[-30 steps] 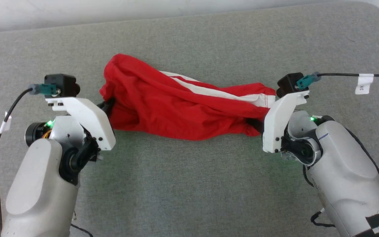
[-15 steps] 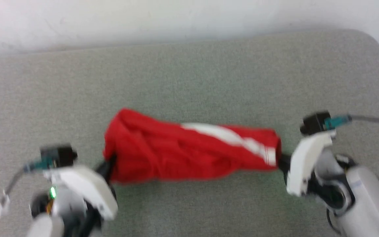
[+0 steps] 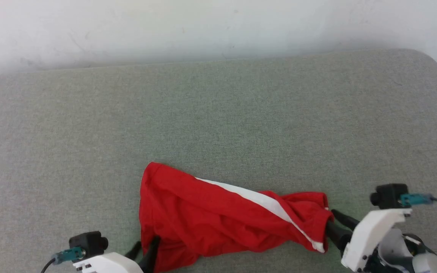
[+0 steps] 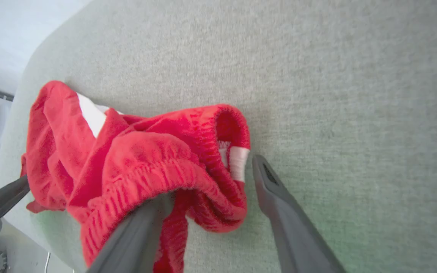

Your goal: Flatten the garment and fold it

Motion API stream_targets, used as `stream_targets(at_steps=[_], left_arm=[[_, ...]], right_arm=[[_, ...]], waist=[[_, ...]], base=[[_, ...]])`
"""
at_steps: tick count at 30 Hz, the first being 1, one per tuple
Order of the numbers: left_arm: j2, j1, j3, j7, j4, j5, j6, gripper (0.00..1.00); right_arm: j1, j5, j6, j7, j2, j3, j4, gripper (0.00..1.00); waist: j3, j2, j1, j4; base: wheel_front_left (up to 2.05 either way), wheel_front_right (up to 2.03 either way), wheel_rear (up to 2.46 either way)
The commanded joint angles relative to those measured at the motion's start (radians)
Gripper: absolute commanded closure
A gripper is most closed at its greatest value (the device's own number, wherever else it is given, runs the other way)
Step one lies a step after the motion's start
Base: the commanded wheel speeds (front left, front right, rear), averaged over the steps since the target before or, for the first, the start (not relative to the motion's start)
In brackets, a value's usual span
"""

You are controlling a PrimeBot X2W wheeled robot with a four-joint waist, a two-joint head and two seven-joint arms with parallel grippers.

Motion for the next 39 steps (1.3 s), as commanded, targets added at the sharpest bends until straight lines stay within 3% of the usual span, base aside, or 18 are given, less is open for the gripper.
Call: stream_targets(at_steps=[1, 5, 11, 19, 26, 31, 39], left_arm=[[-0.003, -0.012, 0.004, -0.023, 0.001, 0.012, 0.006, 0.0], [-0.002, -0.025, 0.018, -0.097, -0.007, 0.05, 0.013, 0.0], [0.006, -0.041, 0.051, -0.23, -0.043, 0.114, 0.026, 0.0], [0.029, -0.085, 0.038, -0.448, -0.051, 0.266, 0.031, 0.0], [0.012, -0.118, -0.011, -0.52, -0.02, 0.314, 0.021, 0.0], [0.002, -0.135, -0.025, -0.539, -0.016, 0.322, 0.019, 0.0], [-0.013, -0.171, -0.039, -0.563, 0.007, 0.324, 0.01, 0.0]], right_arm=[[0.026, -0.015, -0.001, -0.03, 0.005, -0.012, -0.017, 0.0], [0.101, -0.079, -0.001, -0.12, 0.003, -0.045, -0.077, 0.0], [0.191, -0.135, -0.001, -0.138, 0.014, -0.106, -0.193, 0.0], [0.164, -0.201, -0.001, -0.004, -0.018, -0.055, -0.308, 0.0], [0.143, -0.344, -0.001, 0.088, -0.106, 0.045, -0.337, 0.0], [0.1, -0.38, -0.001, 0.113, -0.113, 0.024, -0.265, 0.0], [-0.031, -0.312, -0.001, 0.058, -0.08, -0.032, 0.001, 0.0]], waist=[[-0.002, 0.0, 0.0, 0.001], [-0.012, 0.0, 0.0, 0.003], [-0.035, 0.0, 0.0, -0.006], [-0.046, 0.0, 0.0, 0.032], [-0.03, 0.0, 0.0, 0.112], [-0.002, 0.0, 0.0, 0.14], [0.047, 0.0, 0.0, 0.159]], base=[[0.0, 0.0, 0.0], [0.0, 0.0, 0.0], [0.0, 0.0, 0.0], [0.0, 0.0, 0.0], [0.0, 0.0, 0.0], [0.0, 0.0, 0.0], [0.0, 0.0, 0.0]])
